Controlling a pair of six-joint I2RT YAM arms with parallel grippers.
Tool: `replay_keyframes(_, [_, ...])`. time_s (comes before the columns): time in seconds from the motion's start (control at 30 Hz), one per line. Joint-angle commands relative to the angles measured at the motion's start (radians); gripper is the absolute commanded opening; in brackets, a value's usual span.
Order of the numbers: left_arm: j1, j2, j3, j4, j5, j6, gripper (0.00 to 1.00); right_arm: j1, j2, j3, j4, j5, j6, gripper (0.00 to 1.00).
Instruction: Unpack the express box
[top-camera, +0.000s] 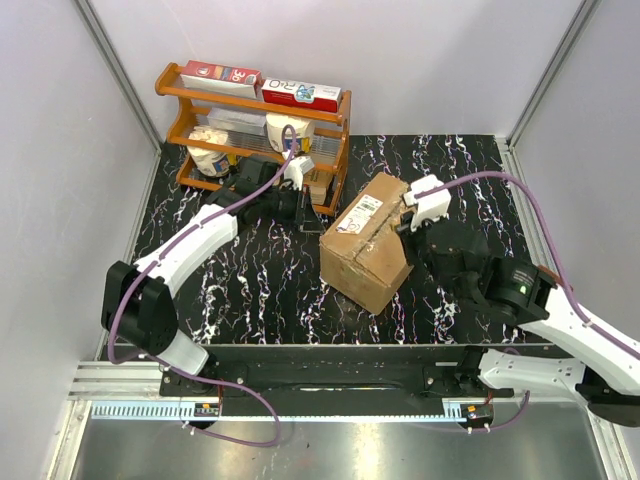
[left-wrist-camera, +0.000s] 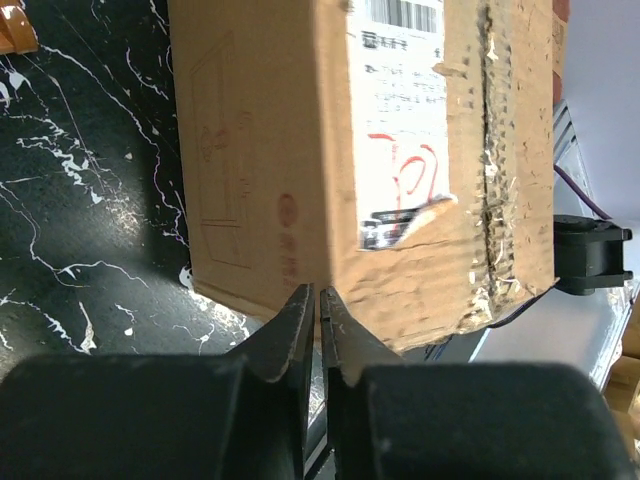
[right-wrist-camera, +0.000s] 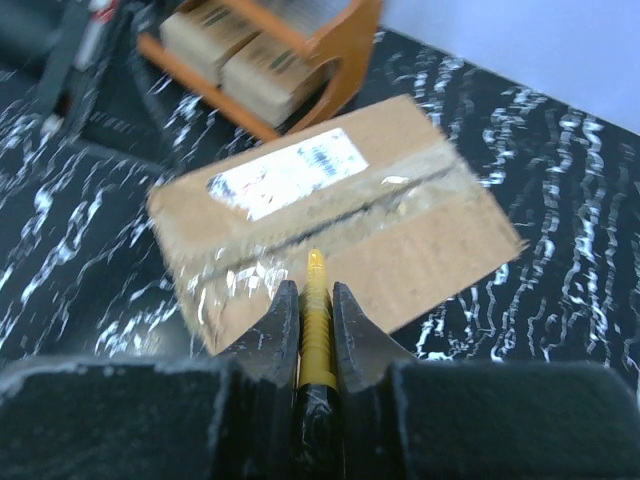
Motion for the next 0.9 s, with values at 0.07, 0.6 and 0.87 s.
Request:
replay_keyframes(0.07, [-0.006, -0.08, -0.04, 0.051, 0.049, 0.052, 0.14, -0.03, 0.128, 0.067, 0.03, 0.343, 0.15, 0.0])
replay_keyframes(0.6, [-0.069, -0.114, -0.164, 0.12, 0.099, 0.015, 0.46, -0.201, 0.168, 0.084, -0.166, 0.151, 0.504, 0.0])
replay_keyframes(0.87, [-0.11, -0.115, -0.213, 0.151, 0.13, 0.006, 0.47, -0.228, 0.221, 0.061, -0.191, 0.125, 0.531, 0.0])
